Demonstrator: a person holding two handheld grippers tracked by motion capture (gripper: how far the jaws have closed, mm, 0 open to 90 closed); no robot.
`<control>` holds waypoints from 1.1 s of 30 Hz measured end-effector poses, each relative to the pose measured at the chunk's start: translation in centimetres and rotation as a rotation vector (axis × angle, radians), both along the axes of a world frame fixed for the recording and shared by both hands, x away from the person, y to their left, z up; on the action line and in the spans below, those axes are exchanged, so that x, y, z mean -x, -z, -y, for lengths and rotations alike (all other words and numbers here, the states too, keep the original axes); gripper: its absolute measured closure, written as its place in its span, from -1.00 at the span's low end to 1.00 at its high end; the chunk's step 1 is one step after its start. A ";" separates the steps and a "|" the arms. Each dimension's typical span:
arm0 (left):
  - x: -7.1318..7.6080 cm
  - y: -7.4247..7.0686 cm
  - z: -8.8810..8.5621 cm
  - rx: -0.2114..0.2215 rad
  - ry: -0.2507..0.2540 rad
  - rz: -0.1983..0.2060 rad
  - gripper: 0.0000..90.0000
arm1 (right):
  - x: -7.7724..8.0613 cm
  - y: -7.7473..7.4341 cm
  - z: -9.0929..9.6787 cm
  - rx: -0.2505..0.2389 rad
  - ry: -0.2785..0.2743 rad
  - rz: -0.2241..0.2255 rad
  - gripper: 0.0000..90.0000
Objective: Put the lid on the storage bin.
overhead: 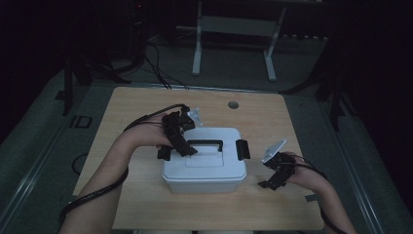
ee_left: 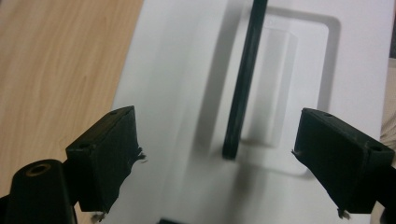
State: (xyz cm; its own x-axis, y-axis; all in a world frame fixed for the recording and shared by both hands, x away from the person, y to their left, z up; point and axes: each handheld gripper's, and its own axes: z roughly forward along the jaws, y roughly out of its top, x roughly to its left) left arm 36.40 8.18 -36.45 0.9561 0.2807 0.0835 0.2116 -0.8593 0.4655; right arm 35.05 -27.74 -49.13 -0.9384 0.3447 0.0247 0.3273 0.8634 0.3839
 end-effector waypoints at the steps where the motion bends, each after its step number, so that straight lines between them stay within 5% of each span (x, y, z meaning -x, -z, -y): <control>1: 0.1 0.0 -0.5 0.010 -0.006 -0.001 -0.70 | 0.0 0.0 0.1 -0.001 -0.002 0.000 -0.69; 9: 1.0 0.6 -4.8 0.050 -0.068 0.005 -0.70 | 0.1 0.1 0.6 -0.005 0.019 -0.002 -0.69; 26: 2.5 2.3 -10.8 0.147 -0.161 0.018 -0.71 | 0.1 0.1 1.3 -0.028 0.051 0.014 -0.69; 33: 3.3 4.0 -13.9 0.171 -0.207 0.013 -0.71 | 0.2 0.1 1.7 -0.029 0.062 0.012 -0.69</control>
State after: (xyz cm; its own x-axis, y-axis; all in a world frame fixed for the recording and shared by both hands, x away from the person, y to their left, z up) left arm 33.07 22.08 -40.47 0.8760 0.4814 0.0296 0.3680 -0.7068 0.6041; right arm 34.85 -29.40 -49.25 -0.9157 0.4012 0.0244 0.3748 0.8303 0.4125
